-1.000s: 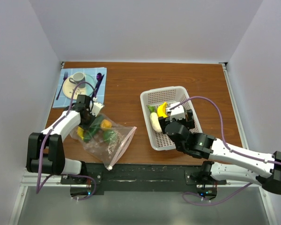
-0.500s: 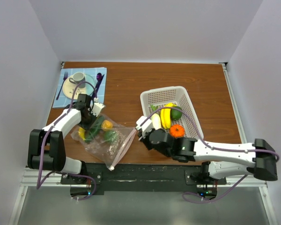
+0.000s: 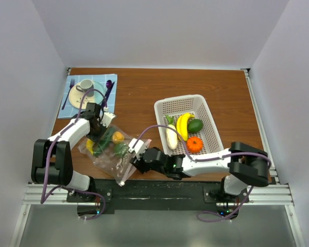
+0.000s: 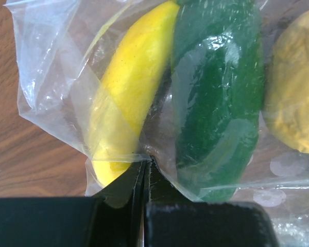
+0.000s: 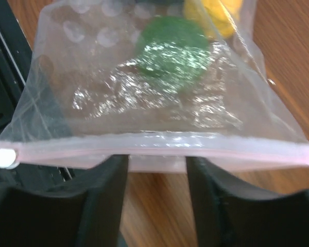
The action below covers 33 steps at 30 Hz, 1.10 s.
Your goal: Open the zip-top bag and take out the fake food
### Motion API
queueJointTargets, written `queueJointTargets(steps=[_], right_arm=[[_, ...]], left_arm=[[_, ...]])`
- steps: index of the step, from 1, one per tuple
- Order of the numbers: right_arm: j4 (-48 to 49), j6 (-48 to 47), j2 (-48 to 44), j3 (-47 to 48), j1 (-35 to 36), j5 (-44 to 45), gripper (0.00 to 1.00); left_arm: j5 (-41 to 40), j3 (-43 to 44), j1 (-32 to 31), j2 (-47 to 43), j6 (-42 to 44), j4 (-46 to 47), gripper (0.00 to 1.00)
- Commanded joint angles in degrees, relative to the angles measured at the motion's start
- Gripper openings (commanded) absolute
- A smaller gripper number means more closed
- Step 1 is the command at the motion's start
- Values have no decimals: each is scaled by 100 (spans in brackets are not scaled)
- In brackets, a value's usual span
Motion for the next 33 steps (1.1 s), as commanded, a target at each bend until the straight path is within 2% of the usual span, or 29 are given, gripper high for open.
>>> queueJointTargets(steps=[1, 6, 8, 9, 12, 17, 20, 30, 31, 33], right_arm=[[700, -166, 386, 488, -9, -72, 63], [1007, -245, 782, 751, -9, 182, 82], [1348, -298, 932, 778, -9, 401, 96], [1455, -368, 984, 831, -9, 455, 98], [1658, -535, 1370, 1189, -9, 735, 99], [1333, -658, 2160, 2068, -18, 1079, 99], [1289, -563, 2399, 2272, -36, 1097, 99], [1421, -281, 2453, 1781, -132, 913, 98], [1455, -246, 2453, 1745, -150, 869, 97], [1500, -202, 2444, 1666, -202, 658, 89]], left_arm=[[107, -124, 29, 103, -98, 204, 0], [133, -106, 29, 94, -89, 169, 0], [160, -97, 29, 76, -89, 151, 0], [177, -88, 21, 59, -107, 133, 0], [230, -88, -14, 41, -116, 81, 0], [292, -71, -58, -56, -133, -16, 0], [292, -71, -58, -91, -98, -51, 0], [230, -141, -58, -47, -19, -7, 0], [230, -150, -58, -47, -36, -7, 0], [239, -150, -58, -47, -36, -7, 0]])
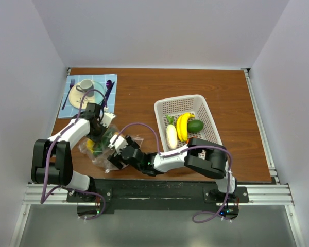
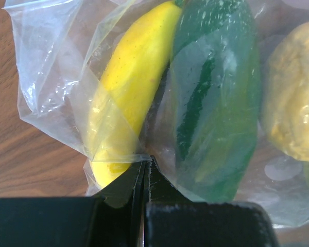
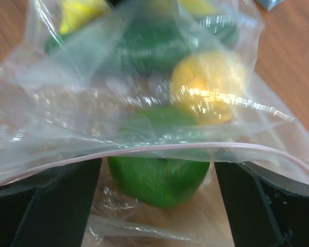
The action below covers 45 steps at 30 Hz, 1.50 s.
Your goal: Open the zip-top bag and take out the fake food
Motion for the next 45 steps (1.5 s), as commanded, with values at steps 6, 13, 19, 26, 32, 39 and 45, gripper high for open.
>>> queueJointTargets(steps=[6, 13, 19, 26, 32, 39, 45], right_arm=[[550, 174, -574, -534, -175, -498, 33], [271, 367, -1953, -1429, -166, -577, 5], [-793, 622, -3710, -2203, -157, -780, 3], [-2261, 859, -5583, -2696, -209, 1464, 0], [-3799, 2212, -5769, -2583, -1341, 2708, 0], [-5276, 3347, -4953, -2047, -1748, 3756, 4], [-5804, 3742, -4302, -1555, -1783, 3712, 99]], left_arm=[[116, -143, -41, -95, -32, -47, 0], [37, -170, -32, -78, 3, 41, 0], [-16, -205, -32, -34, -6, 120, 0], [518, 311, -32, -200, -155, -423, 0], [1539, 1639, -32, -587, -313, -1636, 0], [2006, 2300, -41, -956, -269, -2419, 0], [1909, 1975, -41, -1071, -252, -2385, 0]])
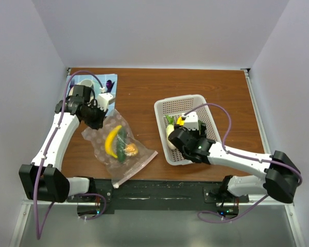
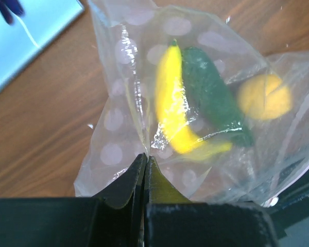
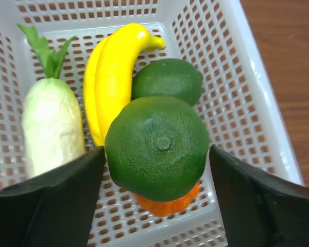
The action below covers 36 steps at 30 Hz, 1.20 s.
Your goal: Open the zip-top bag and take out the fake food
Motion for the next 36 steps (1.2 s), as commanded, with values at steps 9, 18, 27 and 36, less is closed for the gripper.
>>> queueJointTargets(steps=[9, 18, 27, 36], right_arm=[[652, -1001, -1085, -34, 136, -1015, 99], [1953, -2112, -1546, -623, 2306, -2131, 25], [3483, -1980, -202, -967, 2492, -2853, 40], [4283, -2191, 1283, -572, 2492, -3073, 55]], left_arm=[[-322, -310, -15, -92, -92, -66, 0], [-1448, -1770, -15, 382, -180, 1358, 0], [-1878, -1755, -15, 551, -180, 1492, 23], [-1580, -8, -15, -30, 224, 7, 66]])
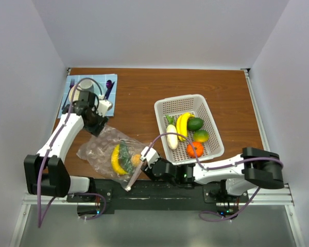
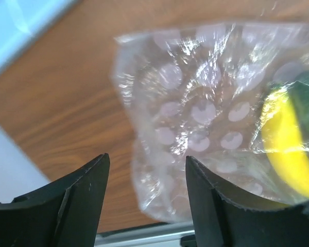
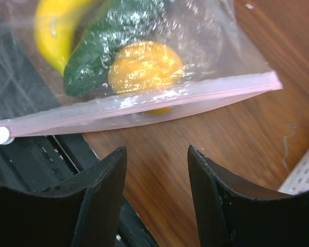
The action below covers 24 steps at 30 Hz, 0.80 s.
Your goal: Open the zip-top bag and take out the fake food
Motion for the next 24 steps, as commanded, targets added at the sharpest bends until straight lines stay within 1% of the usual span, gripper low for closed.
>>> queueJointTargets(steps=[1, 3, 4, 6, 7, 8, 9, 10, 11, 12, 13, 14, 16, 20, 24], right_arm=[[760, -143, 369, 252, -2, -147, 55], [892, -187, 500, 279, -2, -103, 55], [945, -213, 588, 279, -2, -94, 55], [1147, -327, 650, 288, -10, -77, 57], [1182, -362, 764, 322, -2, -50, 59], [1209, -389, 826, 401, -10, -15, 65], [1209, -433, 913, 445, -19, 28, 69], [1200, -450, 975, 498, -45, 55, 73], [1191, -503, 1097, 577, -63, 64, 80], [1217, -512, 1142, 604, -89, 73, 84], [1270, -529, 1169, 621, -107, 12, 86], [1305, -547, 1239, 656, -133, -15, 89], [1332, -547, 1335, 709, -204, -15, 92], [1419, -635, 1590, 850, -230, 257, 98], [1595, -749, 1845, 964, -274, 65, 99]], left_arm=[[214, 1057, -6, -402, 357, -820, 64], [844, 1163, -15, -411, 410, -1006, 61], [1022, 1120, -23, -393, 376, -1015, 57], [1277, 796, -94, -288, 323, -971, 54], [1287, 655, -129, -244, 305, -814, 49], [1296, 349, -164, -148, 297, -725, 47], [1235, 207, -164, -104, 279, -603, 45], [1174, 58, -173, -60, 270, -358, 35], [1086, -179, -182, 37, 270, -242, 30], [929, -285, -190, 90, 270, -128, 26], [840, -373, -199, 142, 270, 64, 19], [761, -514, -208, 239, 279, 145, 17], [646, -594, -234, 327, 288, 329, 15], [655, -717, -418, 442, 235, 444, 13], [690, -858, -779, 521, 95, 593, 13]])
